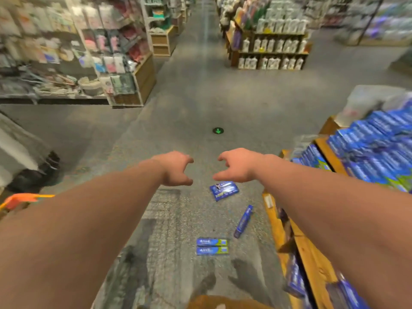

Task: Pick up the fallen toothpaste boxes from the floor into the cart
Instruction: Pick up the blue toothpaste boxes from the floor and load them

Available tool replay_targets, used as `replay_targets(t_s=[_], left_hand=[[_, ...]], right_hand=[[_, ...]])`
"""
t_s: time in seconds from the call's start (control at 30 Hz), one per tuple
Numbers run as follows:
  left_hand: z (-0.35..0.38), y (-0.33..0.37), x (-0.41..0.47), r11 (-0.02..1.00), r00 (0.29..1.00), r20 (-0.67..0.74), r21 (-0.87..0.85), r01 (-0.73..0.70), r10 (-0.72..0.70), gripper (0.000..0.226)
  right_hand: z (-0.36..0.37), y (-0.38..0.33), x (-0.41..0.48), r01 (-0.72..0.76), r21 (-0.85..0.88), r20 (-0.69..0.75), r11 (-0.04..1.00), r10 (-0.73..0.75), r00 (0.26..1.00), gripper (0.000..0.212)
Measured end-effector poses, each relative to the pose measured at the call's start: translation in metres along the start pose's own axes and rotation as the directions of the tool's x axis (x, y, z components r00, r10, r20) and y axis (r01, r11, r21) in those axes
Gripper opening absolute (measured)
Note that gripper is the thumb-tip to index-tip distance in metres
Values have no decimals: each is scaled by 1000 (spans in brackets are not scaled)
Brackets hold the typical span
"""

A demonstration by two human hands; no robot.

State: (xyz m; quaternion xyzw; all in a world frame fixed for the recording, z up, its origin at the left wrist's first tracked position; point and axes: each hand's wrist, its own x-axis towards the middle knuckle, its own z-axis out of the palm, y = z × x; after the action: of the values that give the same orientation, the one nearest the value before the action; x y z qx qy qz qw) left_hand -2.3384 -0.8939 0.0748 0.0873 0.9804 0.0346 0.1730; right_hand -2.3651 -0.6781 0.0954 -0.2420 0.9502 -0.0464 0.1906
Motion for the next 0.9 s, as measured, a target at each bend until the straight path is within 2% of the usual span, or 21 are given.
replay_targets(t_s=[0.13, 0.27, 0.5, 0.67, 0.77, 0.9], left_hand=[[19, 65, 20, 998, 998, 37, -32, -48, 49, 78], [34, 89, 35, 999, 994, 96, -23, -48, 50, 76], [45, 59, 92, 1000, 983, 181, 0, -12, 12, 79], [43, 36, 181, 998, 977, 205, -22, -52, 56, 78], [44, 31, 240, 994, 972, 209, -34, -101, 105, 69], [60, 27, 309, 987, 947, 279, -34, -155, 158, 58]], right_hand=[[20, 63, -20, -43, 8, 36, 999, 42, 998, 84], [32, 95, -14, -38, 23, 59, 999, 36, 998, 81], [45, 117, 43, -14, 30, 113, 999, 11, 994, 72], [44, 146, 102, -75, -4, 163, 997, 75, 984, 58], [42, 170, 142, -123, -24, 201, 992, 125, 972, 53], [47, 205, 188, -191, -6, 234, 982, 187, 954, 56]])
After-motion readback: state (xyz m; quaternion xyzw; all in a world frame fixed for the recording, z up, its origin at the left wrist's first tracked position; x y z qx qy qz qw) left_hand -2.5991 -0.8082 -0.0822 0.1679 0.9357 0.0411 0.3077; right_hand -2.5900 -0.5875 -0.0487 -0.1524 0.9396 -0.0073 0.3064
